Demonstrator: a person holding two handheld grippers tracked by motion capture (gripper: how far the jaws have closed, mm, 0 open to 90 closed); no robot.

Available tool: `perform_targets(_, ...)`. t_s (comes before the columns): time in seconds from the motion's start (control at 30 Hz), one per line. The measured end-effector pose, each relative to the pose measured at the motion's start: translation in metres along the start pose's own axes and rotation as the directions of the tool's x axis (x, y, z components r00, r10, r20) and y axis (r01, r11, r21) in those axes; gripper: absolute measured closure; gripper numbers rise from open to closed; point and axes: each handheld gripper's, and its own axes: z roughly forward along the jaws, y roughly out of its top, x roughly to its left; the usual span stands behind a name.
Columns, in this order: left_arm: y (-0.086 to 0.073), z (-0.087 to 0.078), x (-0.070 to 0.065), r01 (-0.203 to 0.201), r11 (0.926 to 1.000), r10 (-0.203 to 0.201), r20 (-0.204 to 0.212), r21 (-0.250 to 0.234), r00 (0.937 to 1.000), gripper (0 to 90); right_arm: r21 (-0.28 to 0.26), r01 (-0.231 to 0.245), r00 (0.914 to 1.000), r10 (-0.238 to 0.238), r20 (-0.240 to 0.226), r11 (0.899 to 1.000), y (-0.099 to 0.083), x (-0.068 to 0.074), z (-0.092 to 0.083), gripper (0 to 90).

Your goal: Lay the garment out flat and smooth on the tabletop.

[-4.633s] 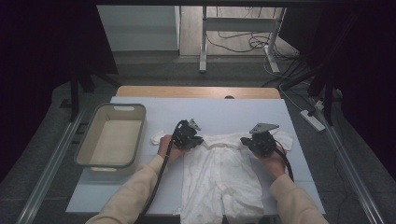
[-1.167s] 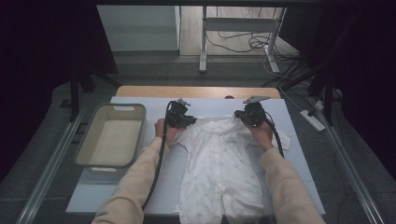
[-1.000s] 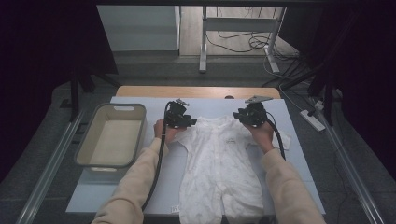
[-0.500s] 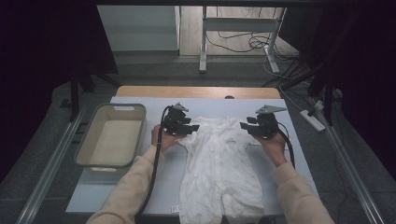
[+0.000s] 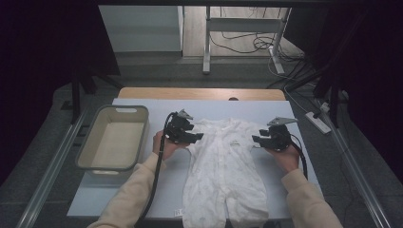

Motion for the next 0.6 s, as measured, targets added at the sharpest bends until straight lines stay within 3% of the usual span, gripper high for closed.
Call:
perform_targets(0.3,-0.002,-0.002,0.001,0.01,1.0,-0.01,0.008,0.002,0.9999,38.4,0.032,-0.025,0.9984,0.024,0.051,0.999,-0.021,-0.007,-0.014,52.8)
perform_targets(0.47,-0.002,-0.002,0.002,0.01,0.9999,-0.01,0.011,0.003,0.9999,38.1,0.047,-0.07,0.9953,0.066,0.071,0.996,-0.033,-0.018,-0.023,52.4)
perform_targets(0.6,-0.002,-0.003,0.001,0.002,1.0,-0.002,0.01,0.004,0.9999,38.0,0.079,-0.096,0.9889,0.086,0.121,0.992,-0.041,-0.03,-0.026,51.7)
